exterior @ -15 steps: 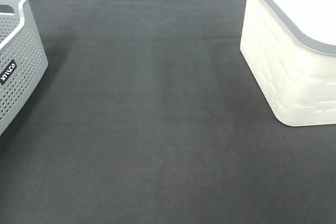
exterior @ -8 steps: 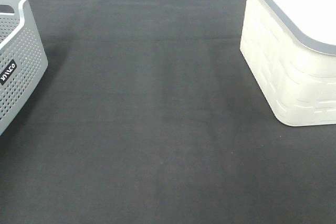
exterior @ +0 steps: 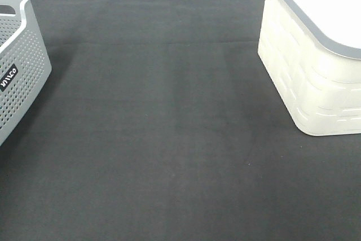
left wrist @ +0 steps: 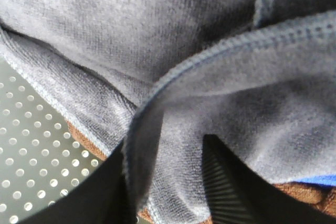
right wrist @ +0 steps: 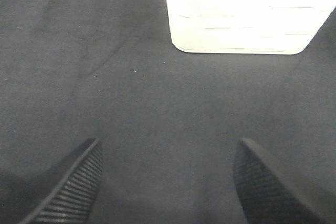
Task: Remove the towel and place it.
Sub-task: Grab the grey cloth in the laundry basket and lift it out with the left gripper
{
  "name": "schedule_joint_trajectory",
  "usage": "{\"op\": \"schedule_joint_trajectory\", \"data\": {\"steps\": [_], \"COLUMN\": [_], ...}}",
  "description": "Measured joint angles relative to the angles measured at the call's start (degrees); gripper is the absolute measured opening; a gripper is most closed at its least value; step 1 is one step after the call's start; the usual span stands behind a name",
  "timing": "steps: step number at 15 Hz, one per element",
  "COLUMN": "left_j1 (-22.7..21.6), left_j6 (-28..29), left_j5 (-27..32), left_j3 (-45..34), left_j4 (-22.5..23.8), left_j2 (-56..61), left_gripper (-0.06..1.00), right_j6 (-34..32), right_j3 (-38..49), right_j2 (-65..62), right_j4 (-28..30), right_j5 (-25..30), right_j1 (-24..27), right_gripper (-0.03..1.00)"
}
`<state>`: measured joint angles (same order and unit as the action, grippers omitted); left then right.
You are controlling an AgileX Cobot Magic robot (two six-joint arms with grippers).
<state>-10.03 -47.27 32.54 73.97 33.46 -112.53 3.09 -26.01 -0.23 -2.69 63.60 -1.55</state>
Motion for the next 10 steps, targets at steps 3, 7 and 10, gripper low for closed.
{"op": "schedule_joint_trajectory", "data": {"steps": [3,7,10], "left_j1": [0.0,0.0,0.0], "left_j6": [0.11,0.29,3.21], "left_j5": [0.0,2.06,3.32], "left_j3": [0.0,0.0,0.0], "left_j4": [0.0,0.11,0.06], "left_j2": [0.0,0.69,5.27], "left_gripper": [0.1,0.0,0.0], "right_j6": [0.0,0.0,0.0], "right_j3": [0.0,0.0,0.0], "right_j2": [0.0,0.0,0.0], "right_j4": [0.0,0.0,-0.06], "right_j5": [0.0,0.0,0.0], "right_j1": [0.0,0.0,0.0], "right_gripper": [0.68,0.68,0.68]}}
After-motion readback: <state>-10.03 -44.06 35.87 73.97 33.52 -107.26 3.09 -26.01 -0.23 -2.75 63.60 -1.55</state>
